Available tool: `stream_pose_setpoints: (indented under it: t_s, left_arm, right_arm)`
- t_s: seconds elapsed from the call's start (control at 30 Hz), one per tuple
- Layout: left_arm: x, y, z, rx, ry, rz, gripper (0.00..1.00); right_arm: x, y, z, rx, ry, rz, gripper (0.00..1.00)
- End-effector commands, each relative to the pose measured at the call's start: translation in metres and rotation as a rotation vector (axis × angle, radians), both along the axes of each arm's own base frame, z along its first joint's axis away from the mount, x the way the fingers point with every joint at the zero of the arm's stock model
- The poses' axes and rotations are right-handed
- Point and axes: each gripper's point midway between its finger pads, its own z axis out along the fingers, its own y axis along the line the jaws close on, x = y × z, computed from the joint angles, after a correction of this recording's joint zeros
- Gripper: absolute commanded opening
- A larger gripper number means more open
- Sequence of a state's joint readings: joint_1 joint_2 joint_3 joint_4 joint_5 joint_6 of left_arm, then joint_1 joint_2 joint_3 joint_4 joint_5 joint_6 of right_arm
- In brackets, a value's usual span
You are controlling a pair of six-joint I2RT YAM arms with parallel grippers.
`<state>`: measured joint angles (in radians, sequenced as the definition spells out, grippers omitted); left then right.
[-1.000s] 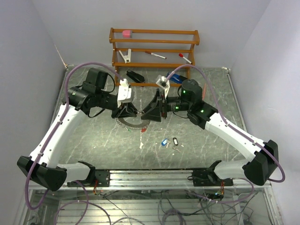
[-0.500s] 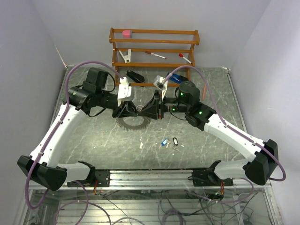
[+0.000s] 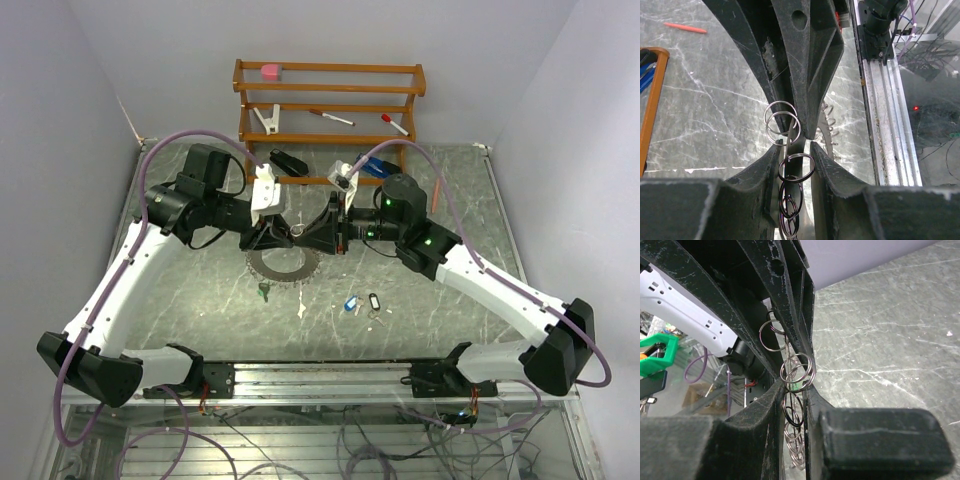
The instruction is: Put the keys on the keyring
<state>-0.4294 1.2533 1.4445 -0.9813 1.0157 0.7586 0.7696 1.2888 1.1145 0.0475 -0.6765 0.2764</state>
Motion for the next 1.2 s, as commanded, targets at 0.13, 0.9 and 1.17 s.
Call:
stream_pose_setpoints:
  t_s: [0.13,0.9,1.17]
  left_arm:
    - [0.008,0.003,0.031,-0.002,-0.095,0.053,0.36]
    - [0.016,-0.001,0.028,-0.021,-0.037,0.106,0.52]
    - [0.025,-0.009,0.024,-0.048,0.016,0.127,0.53]
  right_arm:
    - [0.002,-0.006,0.025,0.053,-0.066,-0.04,0.0]
    - [-0.002,-0.009,0.032,0.09,-0.114,-0.059,0.0]
    - [-0.012,-0.009,0.04,0.118,-0.145,-0.041,0.0]
